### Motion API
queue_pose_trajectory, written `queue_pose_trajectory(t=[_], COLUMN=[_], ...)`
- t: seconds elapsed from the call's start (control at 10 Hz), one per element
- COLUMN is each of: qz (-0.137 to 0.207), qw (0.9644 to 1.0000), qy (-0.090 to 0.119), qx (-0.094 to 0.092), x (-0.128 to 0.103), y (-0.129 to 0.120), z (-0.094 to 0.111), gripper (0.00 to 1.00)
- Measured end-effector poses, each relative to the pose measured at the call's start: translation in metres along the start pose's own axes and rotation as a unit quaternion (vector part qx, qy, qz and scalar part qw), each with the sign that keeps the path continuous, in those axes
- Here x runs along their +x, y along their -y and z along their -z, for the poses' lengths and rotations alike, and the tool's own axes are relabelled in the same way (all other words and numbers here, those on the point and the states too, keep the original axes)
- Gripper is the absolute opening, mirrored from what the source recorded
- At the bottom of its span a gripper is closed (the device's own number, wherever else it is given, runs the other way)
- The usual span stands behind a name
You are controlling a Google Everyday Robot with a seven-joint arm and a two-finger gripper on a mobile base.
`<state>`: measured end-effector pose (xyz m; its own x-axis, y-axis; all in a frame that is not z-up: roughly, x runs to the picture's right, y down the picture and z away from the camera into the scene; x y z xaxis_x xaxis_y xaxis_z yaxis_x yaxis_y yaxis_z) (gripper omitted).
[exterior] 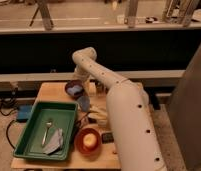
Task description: Wipe table surface with sponge
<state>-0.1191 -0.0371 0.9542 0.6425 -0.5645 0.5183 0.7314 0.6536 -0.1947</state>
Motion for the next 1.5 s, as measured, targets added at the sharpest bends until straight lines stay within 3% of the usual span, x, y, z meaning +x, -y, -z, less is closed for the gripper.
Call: queue_pose_trajectory(t=[0.7, 0.9, 1.5], qz=[-0.001, 0.007, 0.019], qw=[1.0000, 0.9999, 0.9992], qy=[0.003, 0.007, 0.027], qx=[-0.003, -0.006, -0.022], x=[0.005, 0.002, -0.008], y=[0.002, 0.008, 0.010], z=[-0.008, -0.013, -0.037], gripper=[0.59, 0.69, 0.70])
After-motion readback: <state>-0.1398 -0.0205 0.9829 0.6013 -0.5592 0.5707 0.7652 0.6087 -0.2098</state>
